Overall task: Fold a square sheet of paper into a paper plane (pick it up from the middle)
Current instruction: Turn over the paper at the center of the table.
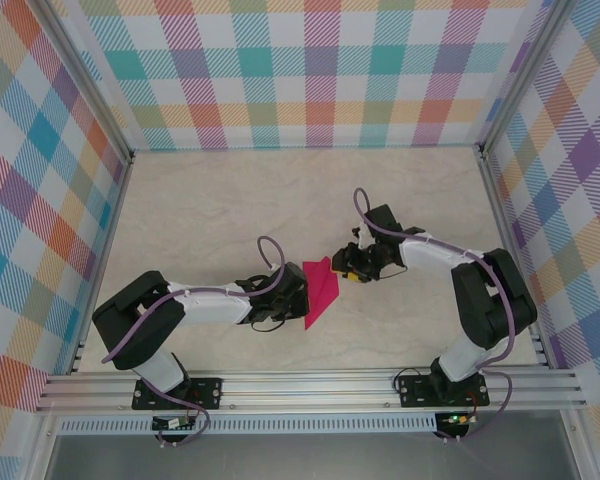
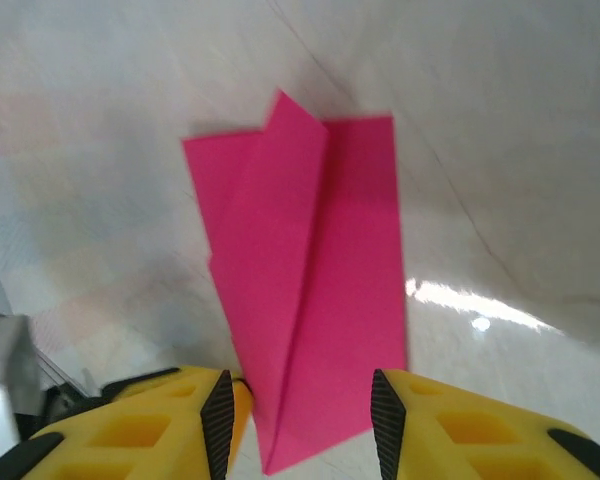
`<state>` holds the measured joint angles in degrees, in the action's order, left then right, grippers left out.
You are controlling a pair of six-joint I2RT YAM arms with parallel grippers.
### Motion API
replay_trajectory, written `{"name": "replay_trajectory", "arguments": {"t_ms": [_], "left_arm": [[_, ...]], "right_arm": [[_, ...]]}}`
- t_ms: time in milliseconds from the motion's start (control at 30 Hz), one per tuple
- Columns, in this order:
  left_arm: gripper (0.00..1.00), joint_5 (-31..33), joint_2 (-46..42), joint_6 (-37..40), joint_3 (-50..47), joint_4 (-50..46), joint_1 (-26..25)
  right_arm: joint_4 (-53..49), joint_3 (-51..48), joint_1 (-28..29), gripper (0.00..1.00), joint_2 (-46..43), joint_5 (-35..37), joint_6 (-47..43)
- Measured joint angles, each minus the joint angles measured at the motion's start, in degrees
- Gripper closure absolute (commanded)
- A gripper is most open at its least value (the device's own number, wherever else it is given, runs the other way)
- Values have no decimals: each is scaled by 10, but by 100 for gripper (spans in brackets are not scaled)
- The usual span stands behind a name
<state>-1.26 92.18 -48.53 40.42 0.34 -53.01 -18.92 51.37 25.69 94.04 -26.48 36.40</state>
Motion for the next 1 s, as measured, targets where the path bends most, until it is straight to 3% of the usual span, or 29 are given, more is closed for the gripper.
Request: {"name": "replay_trajectory", "arguments": {"t_ms": [1000], "left_arm": [[96, 3, 4, 2, 11, -17, -1]], "right_arm": [[43, -36, 29, 59, 34, -6, 43]]}}
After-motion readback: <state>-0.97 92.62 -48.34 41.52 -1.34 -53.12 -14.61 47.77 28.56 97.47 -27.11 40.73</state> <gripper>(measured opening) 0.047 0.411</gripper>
